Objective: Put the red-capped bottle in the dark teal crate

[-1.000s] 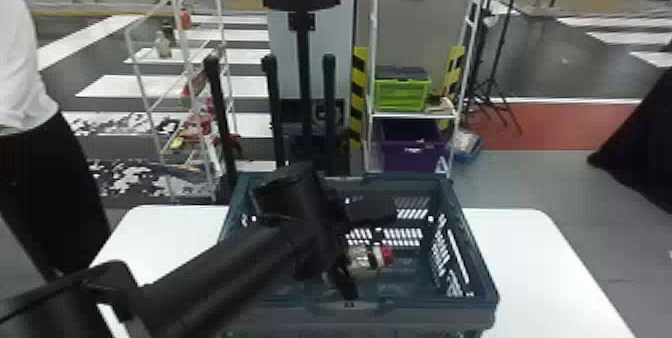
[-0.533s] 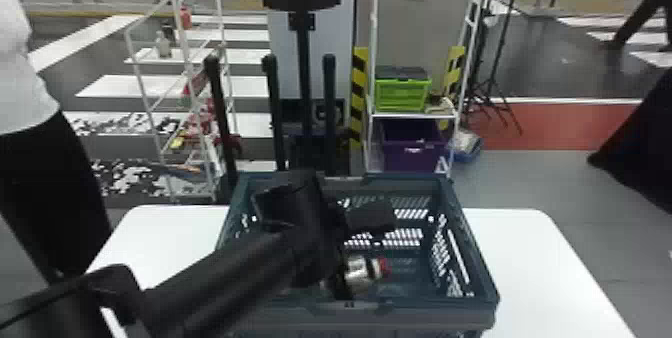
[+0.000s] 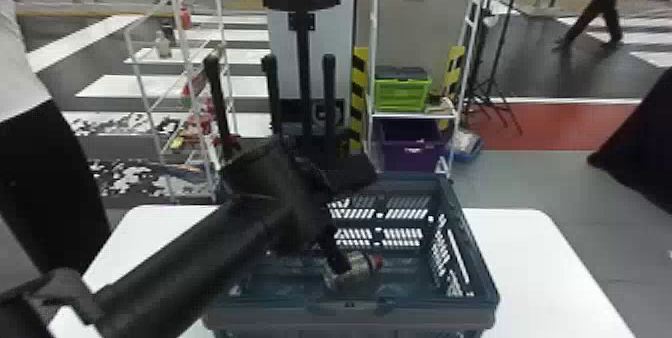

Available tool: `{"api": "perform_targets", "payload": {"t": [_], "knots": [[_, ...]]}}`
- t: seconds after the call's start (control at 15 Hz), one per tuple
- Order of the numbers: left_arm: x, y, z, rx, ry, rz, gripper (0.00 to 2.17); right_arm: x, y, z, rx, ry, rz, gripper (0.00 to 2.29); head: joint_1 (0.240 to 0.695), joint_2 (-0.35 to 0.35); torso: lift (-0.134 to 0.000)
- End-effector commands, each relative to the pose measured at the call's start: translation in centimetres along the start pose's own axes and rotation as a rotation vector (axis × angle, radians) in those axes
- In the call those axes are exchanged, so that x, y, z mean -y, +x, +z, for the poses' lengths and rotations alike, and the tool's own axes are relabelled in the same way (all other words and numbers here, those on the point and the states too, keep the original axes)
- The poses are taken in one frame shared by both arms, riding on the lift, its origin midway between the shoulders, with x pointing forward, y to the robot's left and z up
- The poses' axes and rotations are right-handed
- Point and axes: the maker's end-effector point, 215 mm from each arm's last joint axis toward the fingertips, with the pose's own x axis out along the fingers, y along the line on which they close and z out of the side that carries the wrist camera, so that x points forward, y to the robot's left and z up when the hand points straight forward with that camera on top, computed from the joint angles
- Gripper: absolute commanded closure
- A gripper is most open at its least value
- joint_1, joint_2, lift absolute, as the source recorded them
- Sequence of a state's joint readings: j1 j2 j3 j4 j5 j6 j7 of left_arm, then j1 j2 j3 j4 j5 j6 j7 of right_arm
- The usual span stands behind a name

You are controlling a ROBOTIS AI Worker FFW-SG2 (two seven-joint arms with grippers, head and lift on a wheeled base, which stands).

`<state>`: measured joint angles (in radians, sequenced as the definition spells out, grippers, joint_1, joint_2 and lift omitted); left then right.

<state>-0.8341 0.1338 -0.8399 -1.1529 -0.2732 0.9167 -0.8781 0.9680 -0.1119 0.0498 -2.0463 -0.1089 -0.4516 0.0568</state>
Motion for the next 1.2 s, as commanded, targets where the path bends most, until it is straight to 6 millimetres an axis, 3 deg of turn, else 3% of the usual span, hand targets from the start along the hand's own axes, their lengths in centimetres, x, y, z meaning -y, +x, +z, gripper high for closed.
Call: {"api": "perform_targets", "payload": {"t": [0.0, 0.2, 0.47, 0.73, 0.87, 0.93, 1.13], "knots": [[-2.5, -4.2, 0.0, 0.081, -0.142, 0.076, 0.07, 0.0, 0.0, 0.0, 0.0, -0.001, 0.0, 0.15, 0.499, 0.0, 0.0], [-5.5, -9.6, -1.8, 0.169, -0.32, 0.212, 0.07, 0.2, 0.0, 0.0, 0.0, -0.002, -0.003, 0.15, 0.499, 0.0, 0.0], [-5.7, -16.0, -7.5, 0.345, -0.566, 0.375, 0.07, 0.2, 0.0, 0.2, 0.003, -0.001, -0.002, 0.15, 0.499, 0.0, 0.0], [-2.4, -21.9, -17.4, 0.372, -0.729, 0.634, 0.08, 0.1, 0.3, -0.1, -0.007, -0.004, 0.004, 0.15, 0.499, 0.0, 0.0], [-1.7, -24.5, -19.3, 0.483, -0.714, 0.781, 0.08, -0.2, 0.6, -0.2, -0.014, -0.002, 0.012, 0.15, 0.499, 0.0, 0.0], [-0.8, -25.1, -20.9, 0.521, -0.743, 0.821, 0.08, -0.5, 0.7, -0.2, -0.016, -0.002, 0.016, 0.15, 0.499, 0.0, 0.0], [2.8, -26.5, -23.3, 0.676, -0.781, 0.94, 0.08, -0.7, 0.8, -0.5, -0.026, -0.004, 0.025, 0.15, 0.499, 0.0, 0.0]]}}
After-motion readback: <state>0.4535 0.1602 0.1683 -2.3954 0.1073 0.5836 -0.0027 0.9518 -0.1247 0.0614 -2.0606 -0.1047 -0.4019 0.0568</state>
